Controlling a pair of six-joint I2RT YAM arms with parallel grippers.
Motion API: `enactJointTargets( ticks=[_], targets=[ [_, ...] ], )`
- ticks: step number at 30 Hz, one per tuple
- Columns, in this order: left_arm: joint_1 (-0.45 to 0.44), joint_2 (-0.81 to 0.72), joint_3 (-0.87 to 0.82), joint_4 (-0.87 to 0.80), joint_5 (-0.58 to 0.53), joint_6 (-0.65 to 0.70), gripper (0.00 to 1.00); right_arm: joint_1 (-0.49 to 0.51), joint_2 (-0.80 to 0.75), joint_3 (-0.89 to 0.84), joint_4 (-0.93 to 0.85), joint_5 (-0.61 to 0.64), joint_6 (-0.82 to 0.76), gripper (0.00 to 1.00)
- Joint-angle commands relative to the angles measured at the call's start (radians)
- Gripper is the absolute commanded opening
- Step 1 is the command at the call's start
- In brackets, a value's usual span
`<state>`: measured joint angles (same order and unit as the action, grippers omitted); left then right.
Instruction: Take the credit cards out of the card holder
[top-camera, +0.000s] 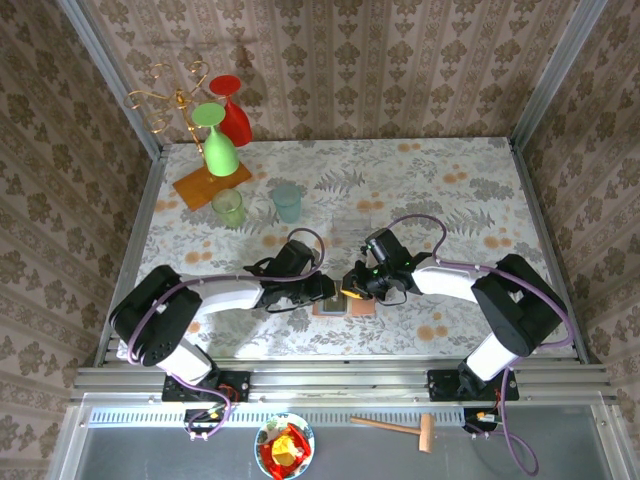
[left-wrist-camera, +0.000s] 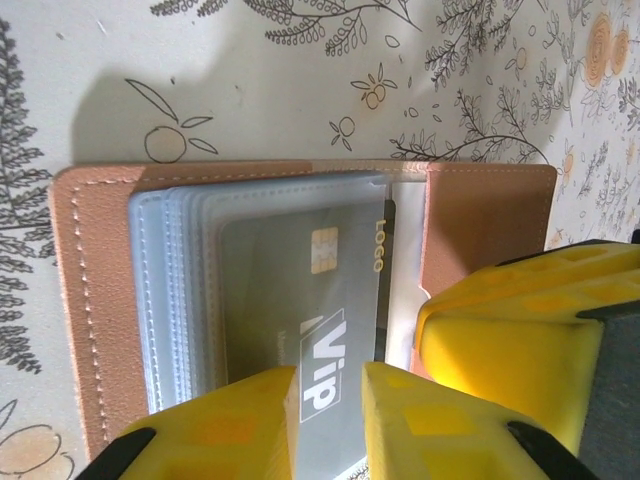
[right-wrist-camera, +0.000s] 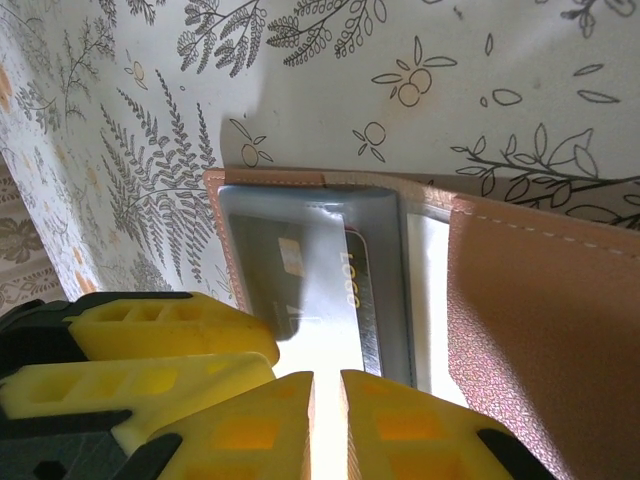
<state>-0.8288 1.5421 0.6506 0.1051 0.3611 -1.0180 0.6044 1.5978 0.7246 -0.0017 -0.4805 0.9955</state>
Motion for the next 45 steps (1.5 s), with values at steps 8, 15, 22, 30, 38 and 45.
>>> enactJointTargets(
  ticks=[8,15,22,30,38,45],
  targets=[
    [0.008,-0.004,-0.02,-0.001,-0.008,-0.014,0.21,-0.004,0.042,-0.01,0.027,-0.052,0.005,0.17],
    [0.008,-0.002,-0.025,-0.001,-0.011,-0.018,0.2,-0.003,0.059,-0.01,0.022,-0.046,0.003,0.21],
    [0.008,0.006,-0.022,-0.002,-0.007,-0.017,0.2,-0.005,0.057,-0.004,-0.023,-0.011,-0.019,0.25],
    [0.009,0.015,-0.019,-0.002,-0.002,-0.019,0.2,-0.004,0.014,0.036,-0.148,0.048,-0.078,0.27],
    [0.012,0.016,-0.019,-0.001,0.001,-0.02,0.2,-0.004,0.0,0.061,-0.173,0.057,-0.094,0.28],
    [0.013,0.016,-0.023,0.005,0.002,-0.021,0.2,-0.004,-0.023,0.052,-0.145,0.042,-0.083,0.28]
  ],
)
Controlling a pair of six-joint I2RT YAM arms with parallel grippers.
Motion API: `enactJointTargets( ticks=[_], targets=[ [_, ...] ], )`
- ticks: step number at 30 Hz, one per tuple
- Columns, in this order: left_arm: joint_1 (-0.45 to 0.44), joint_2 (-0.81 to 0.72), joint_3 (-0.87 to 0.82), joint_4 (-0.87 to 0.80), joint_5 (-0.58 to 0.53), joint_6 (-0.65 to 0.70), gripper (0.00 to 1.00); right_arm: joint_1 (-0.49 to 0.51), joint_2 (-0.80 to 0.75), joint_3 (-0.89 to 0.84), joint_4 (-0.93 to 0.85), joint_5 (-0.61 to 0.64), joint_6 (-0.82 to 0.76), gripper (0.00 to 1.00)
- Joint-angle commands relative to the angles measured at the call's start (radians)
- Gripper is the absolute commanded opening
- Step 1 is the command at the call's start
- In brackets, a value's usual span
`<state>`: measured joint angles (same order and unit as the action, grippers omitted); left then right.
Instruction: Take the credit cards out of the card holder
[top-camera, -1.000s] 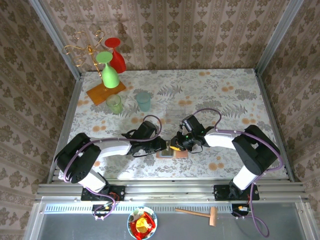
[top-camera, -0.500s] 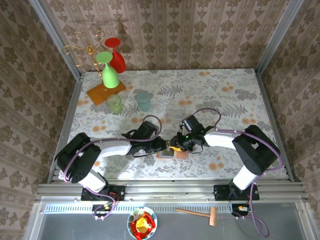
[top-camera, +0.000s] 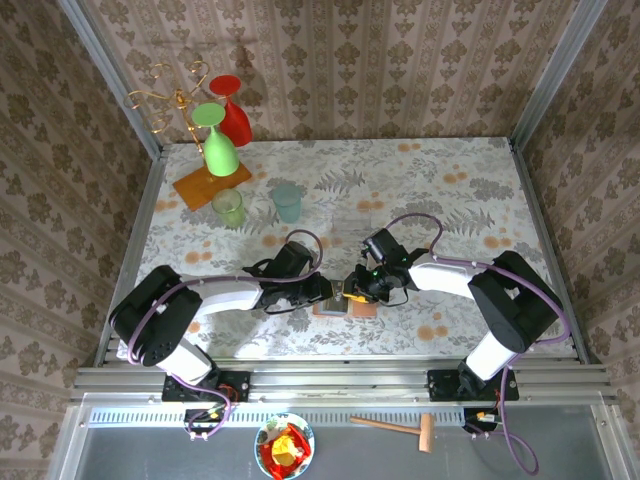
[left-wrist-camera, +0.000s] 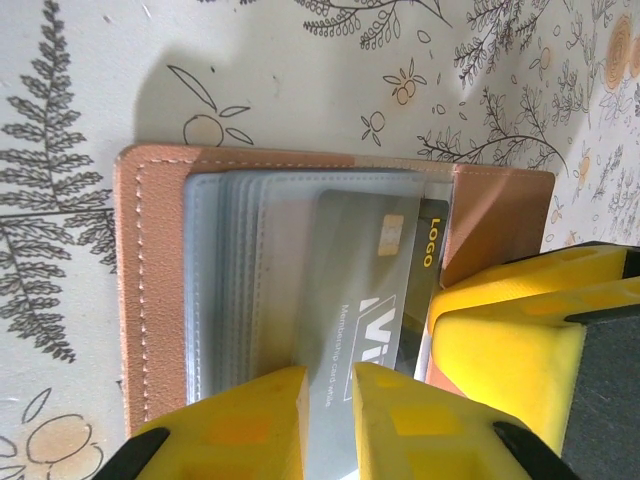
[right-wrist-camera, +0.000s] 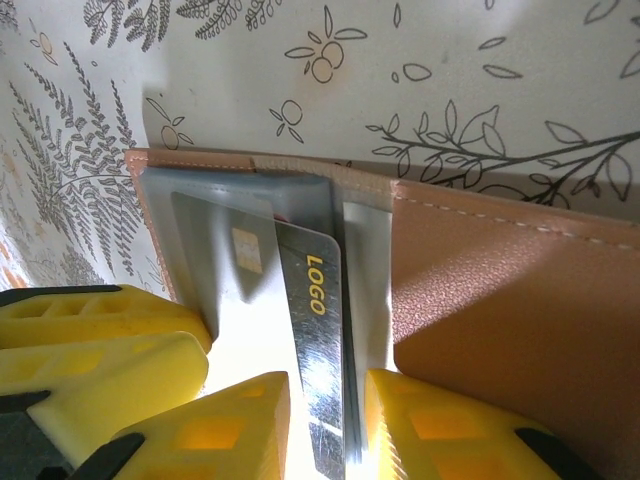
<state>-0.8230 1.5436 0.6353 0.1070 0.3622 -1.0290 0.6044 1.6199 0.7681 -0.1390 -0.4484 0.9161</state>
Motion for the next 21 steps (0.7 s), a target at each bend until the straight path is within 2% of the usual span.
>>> enactJointTargets(
  ticks=[1,8,13,17,21],
  targets=[
    [0.008,0.014,-0.008,0.004,0.001,-0.01,0.2,-0.003,-0.054,0.005,-0.001,0.005,-0.001,0.28],
    [0.011,0.017,-0.006,0.009,0.004,-0.009,0.2,0.0,-0.048,-0.018,0.069,-0.076,0.029,0.27],
    [0.011,0.014,-0.009,0.01,0.004,-0.013,0.2,0.008,0.025,-0.011,0.114,-0.127,0.047,0.28],
    [0.011,0.004,-0.011,0.003,0.004,-0.013,0.21,0.015,0.05,-0.001,0.098,-0.116,0.04,0.28],
    [0.011,0.001,-0.014,0.004,0.003,-0.016,0.21,0.015,0.049,0.015,0.018,-0.051,-0.001,0.28]
  ],
)
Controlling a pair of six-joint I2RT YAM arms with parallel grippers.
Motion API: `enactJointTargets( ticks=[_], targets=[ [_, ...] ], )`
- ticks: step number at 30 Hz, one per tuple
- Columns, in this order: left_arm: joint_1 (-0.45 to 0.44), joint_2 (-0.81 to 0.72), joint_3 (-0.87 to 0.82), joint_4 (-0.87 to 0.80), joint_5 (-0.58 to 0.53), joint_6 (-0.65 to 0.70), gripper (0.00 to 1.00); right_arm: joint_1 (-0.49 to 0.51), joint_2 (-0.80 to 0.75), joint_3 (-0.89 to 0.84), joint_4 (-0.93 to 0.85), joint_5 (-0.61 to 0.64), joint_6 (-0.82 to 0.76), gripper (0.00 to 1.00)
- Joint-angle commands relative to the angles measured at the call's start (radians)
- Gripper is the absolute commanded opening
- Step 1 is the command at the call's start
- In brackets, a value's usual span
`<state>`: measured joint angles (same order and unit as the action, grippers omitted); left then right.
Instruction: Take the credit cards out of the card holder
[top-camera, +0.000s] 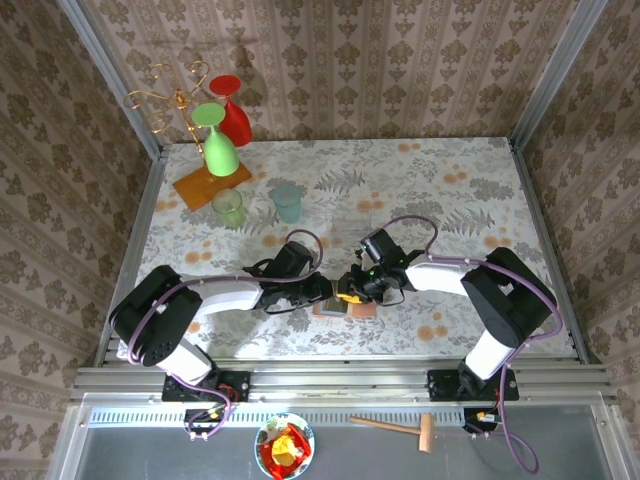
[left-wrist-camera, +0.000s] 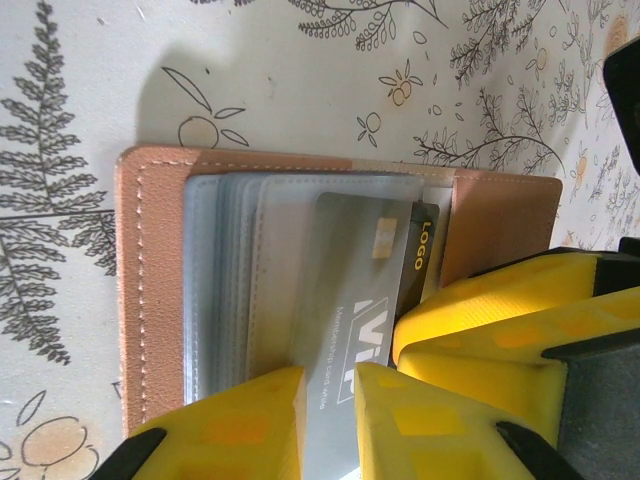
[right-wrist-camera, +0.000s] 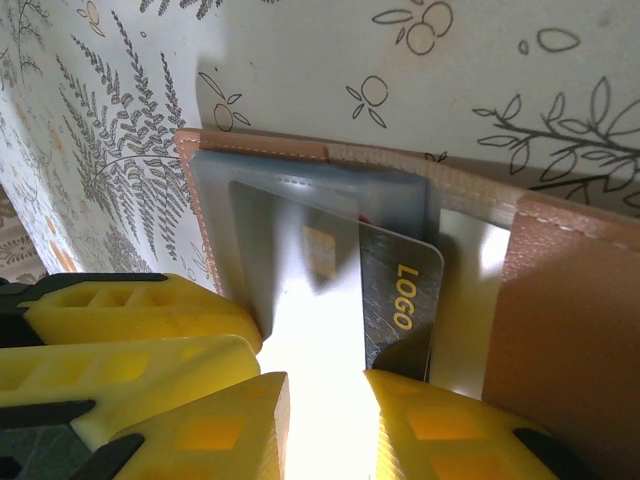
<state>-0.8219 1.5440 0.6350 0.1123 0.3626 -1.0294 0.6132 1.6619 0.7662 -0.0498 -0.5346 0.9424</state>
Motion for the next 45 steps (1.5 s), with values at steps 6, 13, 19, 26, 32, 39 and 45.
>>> enactJointTargets(
  ticks=[6,13,19,26,32,39,45],
  targets=[
    [0.01,-0.005,-0.023,0.0,0.002,-0.018,0.22,0.005,0.006,0.04,-0.134,0.093,-0.067,0.29],
    [0.009,-0.005,-0.032,0.004,0.002,-0.024,0.22,0.005,-0.009,0.047,-0.137,0.109,-0.071,0.29],
    [0.009,-0.007,-0.034,0.006,0.002,-0.024,0.22,0.005,-0.022,0.054,-0.155,0.112,-0.079,0.29],
    [0.01,-0.004,-0.032,0.01,0.007,-0.024,0.22,0.006,-0.041,0.065,-0.175,0.122,-0.086,0.29],
    [0.01,-0.007,-0.024,0.015,0.012,-0.024,0.22,0.004,-0.072,0.058,-0.146,0.1,-0.074,0.29],
    [0.013,-0.021,0.032,-0.024,0.023,0.0,0.22,-0.022,-0.122,0.018,-0.084,0.064,-0.035,0.29],
    [0.011,-0.019,0.059,-0.029,0.034,0.011,0.21,-0.046,-0.135,-0.018,-0.079,0.055,-0.038,0.29]
  ],
)
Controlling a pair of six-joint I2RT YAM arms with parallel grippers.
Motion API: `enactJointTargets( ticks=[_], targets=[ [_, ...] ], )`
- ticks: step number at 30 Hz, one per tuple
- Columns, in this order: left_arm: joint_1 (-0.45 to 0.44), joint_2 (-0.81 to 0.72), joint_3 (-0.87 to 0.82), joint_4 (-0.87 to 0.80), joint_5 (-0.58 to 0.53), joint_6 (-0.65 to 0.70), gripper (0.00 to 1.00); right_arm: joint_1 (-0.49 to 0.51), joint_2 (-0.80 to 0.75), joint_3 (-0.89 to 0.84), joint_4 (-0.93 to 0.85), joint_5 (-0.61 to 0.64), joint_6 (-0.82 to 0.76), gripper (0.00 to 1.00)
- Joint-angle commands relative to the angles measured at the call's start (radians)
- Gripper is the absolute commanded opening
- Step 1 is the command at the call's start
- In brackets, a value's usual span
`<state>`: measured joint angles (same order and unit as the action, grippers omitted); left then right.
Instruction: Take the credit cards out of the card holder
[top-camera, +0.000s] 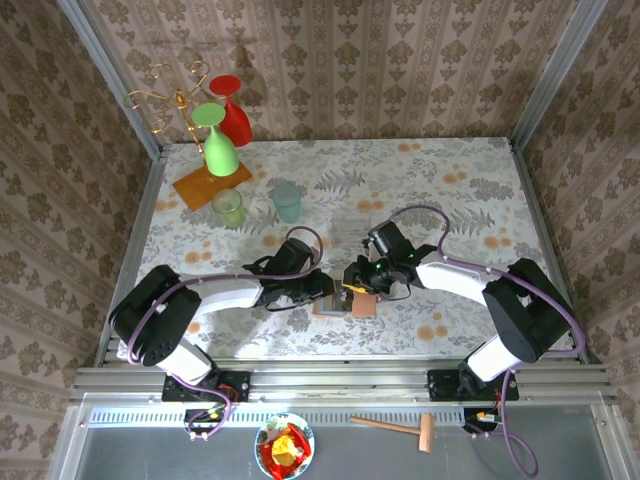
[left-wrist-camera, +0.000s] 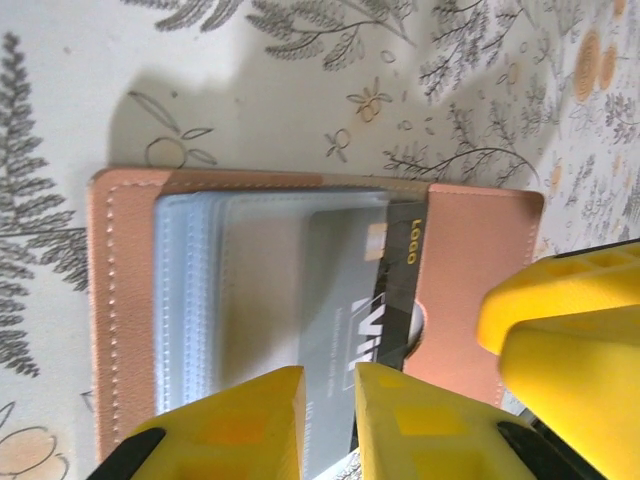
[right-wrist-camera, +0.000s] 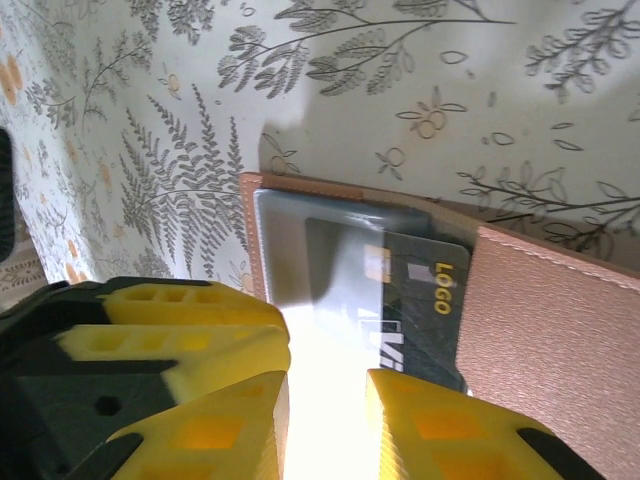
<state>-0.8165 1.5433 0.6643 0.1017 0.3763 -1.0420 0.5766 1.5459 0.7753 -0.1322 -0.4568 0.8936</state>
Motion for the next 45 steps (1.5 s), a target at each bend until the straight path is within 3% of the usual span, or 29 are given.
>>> enactJointTargets(
  ticks=[1,22,39,45],
  targets=[
    [0.004,-0.016,0.029,-0.009,0.021,0.023,0.2,-0.013,-0.017,-0.035,0.013,-0.029,0.012,0.29],
    [-0.004,0.059,0.015,-0.017,0.02,0.021,0.18,-0.05,0.092,-0.089,0.089,-0.088,-0.009,0.29],
    [-0.005,0.064,0.004,-0.032,0.002,0.015,0.18,-0.073,0.142,-0.157,0.317,-0.251,0.025,0.28],
    [-0.004,0.06,0.006,-0.041,0.0,0.015,0.17,-0.074,0.129,-0.171,0.328,-0.242,0.028,0.23]
  ],
)
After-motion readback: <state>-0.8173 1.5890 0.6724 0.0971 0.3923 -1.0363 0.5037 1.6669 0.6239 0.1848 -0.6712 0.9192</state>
